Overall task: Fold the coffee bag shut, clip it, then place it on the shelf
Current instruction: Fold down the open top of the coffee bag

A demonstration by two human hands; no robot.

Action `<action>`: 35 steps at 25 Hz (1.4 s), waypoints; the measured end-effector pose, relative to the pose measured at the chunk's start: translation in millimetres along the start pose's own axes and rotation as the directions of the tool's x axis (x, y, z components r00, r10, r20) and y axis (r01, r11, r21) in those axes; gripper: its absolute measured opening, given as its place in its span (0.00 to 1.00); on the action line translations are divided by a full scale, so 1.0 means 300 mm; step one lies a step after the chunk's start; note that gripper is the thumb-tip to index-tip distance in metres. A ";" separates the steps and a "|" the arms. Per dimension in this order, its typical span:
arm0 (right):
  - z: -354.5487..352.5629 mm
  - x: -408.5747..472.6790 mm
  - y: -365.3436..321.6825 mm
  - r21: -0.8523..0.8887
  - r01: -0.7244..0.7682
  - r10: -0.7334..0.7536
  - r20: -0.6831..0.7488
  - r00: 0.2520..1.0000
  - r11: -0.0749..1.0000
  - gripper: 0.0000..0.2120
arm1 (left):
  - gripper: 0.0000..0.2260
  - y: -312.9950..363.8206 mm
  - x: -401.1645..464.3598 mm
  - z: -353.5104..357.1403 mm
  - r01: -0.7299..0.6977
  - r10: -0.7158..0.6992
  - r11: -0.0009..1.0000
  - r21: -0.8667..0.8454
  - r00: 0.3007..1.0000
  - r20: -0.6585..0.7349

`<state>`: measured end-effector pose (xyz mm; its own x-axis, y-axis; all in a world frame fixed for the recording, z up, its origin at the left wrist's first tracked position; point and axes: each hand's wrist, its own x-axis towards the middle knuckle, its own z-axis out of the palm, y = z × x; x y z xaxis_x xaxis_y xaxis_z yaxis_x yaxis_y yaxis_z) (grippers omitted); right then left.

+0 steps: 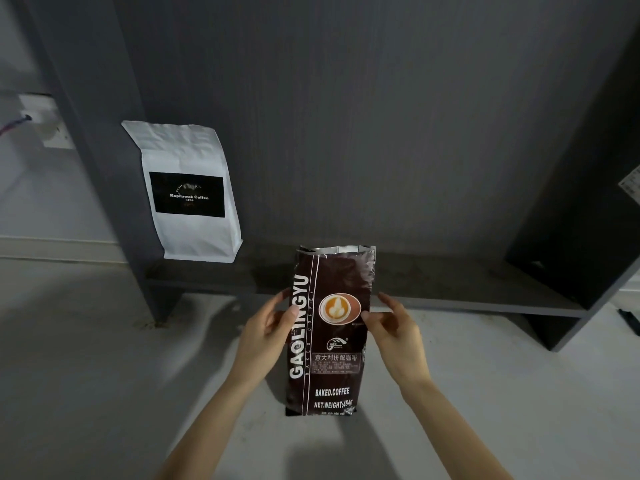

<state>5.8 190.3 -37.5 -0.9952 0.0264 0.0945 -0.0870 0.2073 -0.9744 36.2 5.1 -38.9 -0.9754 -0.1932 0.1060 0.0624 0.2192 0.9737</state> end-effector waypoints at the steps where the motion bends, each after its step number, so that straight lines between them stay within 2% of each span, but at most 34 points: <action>1: -0.004 0.002 0.003 -0.002 0.000 0.000 0.025 1.000 1.000 0.22 | 0.08 0.003 0.000 -0.001 -0.008 0.008 1.000 0.006 1.000 0.011; 6: -0.018 0.006 0.018 0.041 0.023 -0.028 0.116 0.993 0.999 0.16 | 0.06 -0.003 0.010 -0.004 -0.032 0.033 0.999 0.041 0.999 -0.025; 9: -0.022 0.005 0.019 0.033 0.018 -0.021 0.102 0.995 0.999 0.11 | 0.03 -0.015 0.024 -0.001 -0.035 0.047 0.989 0.147 0.996 -0.080; 12: -0.018 -0.008 0.017 0.057 -0.004 0.000 0.077 0.997 0.998 0.12 | 0.04 -0.012 0.031 0.008 -0.057 0.085 0.968 0.245 0.991 -0.108; 14: -0.010 -0.012 0.020 0.019 -0.009 0.008 0.039 0.999 1.000 0.08 | 0.02 -0.013 0.036 0.008 -0.055 0.084 0.969 0.239 0.990 -0.112; 18: -0.004 0.002 0.025 -0.065 -0.012 0.012 0.006 1.000 0.998 0.03 | 0.05 -0.028 0.040 0.003 -0.010 0.021 0.987 0.159 0.997 -0.068; 20: -0.006 0.007 0.019 -0.106 0.021 -0.019 0.017 1.000 0.994 0.08 | 0.07 -0.027 0.038 0.006 -0.030 0.038 0.990 0.135 0.998 -0.053; 22: -0.002 0.009 0.006 -0.064 0.050 -0.048 0.038 0.998 0.997 0.09 | 0.08 -0.029 0.033 0.008 -0.033 0.041 0.991 0.131 0.997 -0.064; 26: -0.003 0.014 -0.007 0.053 0.066 -0.068 0.032 0.997 0.996 0.04 | 0.03 -0.035 0.033 0.008 -0.057 0.062 0.993 0.106 0.997 -0.053; 29: -0.003 0.010 -0.007 0.091 0.109 -0.116 0.076 0.990 0.990 0.13 | 0.16 -0.029 0.035 -0.003 -0.138 0.133 0.977 0.164 0.990 0.042; 31: -0.006 0.012 -0.003 0.081 0.142 -0.149 0.097 0.984 0.987 0.17 | 0.19 -0.025 0.038 -0.005 -0.167 0.156 0.966 0.195 0.985 0.070; 35: -0.007 0.013 0.006 0.118 0.162 -0.178 0.138 0.974 0.980 0.18 | 0.12 -0.024 0.037 0.003 -0.136 0.137 0.979 0.153 0.991 0.004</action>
<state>1.8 192.8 -38.4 -0.9603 -0.1464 0.2375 -0.2522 0.0917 -0.9633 24.8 2.2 -45.0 -0.9585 -0.1579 0.2375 0.1611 0.3874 0.9077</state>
